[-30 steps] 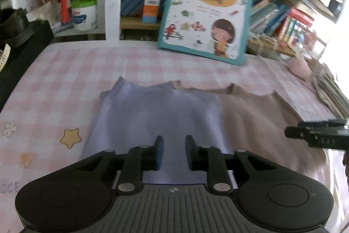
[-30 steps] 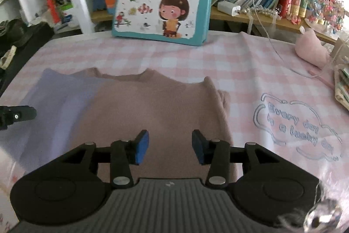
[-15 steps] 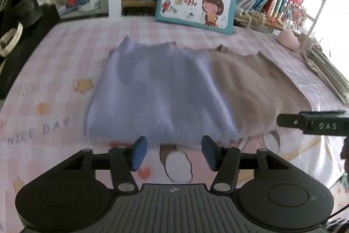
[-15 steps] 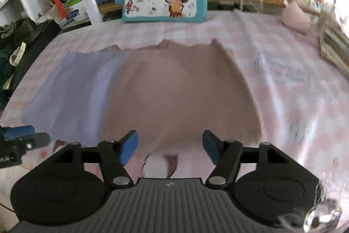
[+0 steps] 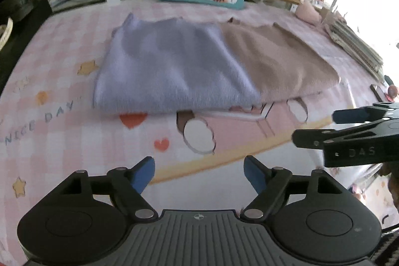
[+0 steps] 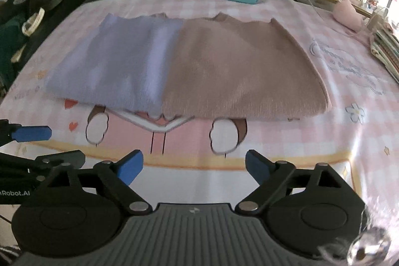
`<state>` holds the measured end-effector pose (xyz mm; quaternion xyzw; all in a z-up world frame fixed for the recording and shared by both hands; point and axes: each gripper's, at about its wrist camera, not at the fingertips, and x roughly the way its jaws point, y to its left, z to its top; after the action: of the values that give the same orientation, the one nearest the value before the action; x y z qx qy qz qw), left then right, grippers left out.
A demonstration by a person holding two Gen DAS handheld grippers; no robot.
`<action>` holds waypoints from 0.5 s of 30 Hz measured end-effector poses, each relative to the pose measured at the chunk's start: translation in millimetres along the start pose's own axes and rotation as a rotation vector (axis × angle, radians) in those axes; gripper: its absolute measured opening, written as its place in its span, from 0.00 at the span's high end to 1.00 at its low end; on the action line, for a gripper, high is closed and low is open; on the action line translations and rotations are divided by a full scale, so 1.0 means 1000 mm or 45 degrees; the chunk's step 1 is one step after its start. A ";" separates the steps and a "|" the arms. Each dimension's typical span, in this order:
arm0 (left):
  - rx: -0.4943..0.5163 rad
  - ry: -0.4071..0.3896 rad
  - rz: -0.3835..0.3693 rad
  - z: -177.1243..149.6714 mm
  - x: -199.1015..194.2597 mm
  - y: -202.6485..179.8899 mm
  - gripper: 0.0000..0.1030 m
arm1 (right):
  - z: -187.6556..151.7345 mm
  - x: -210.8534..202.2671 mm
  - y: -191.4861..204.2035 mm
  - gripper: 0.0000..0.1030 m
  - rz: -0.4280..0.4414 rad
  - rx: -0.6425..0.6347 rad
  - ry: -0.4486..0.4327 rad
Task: Fold clothes
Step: 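Raise both tools away from the folded sweater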
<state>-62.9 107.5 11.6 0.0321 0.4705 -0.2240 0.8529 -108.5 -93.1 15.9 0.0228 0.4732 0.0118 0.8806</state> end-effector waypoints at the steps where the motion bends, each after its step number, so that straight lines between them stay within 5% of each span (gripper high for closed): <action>1: -0.016 0.015 0.004 -0.002 0.001 0.003 0.19 | -0.002 -0.001 0.002 0.12 -0.013 -0.004 0.009; 15: -0.155 0.015 0.036 0.003 0.006 0.008 0.14 | -0.007 -0.008 0.005 0.12 -0.038 -0.152 0.007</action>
<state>-54.6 111.8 6.5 -0.0120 0.4878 -0.1827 0.8536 -119.2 -87.9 19.0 -0.0368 0.4743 0.0270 0.8792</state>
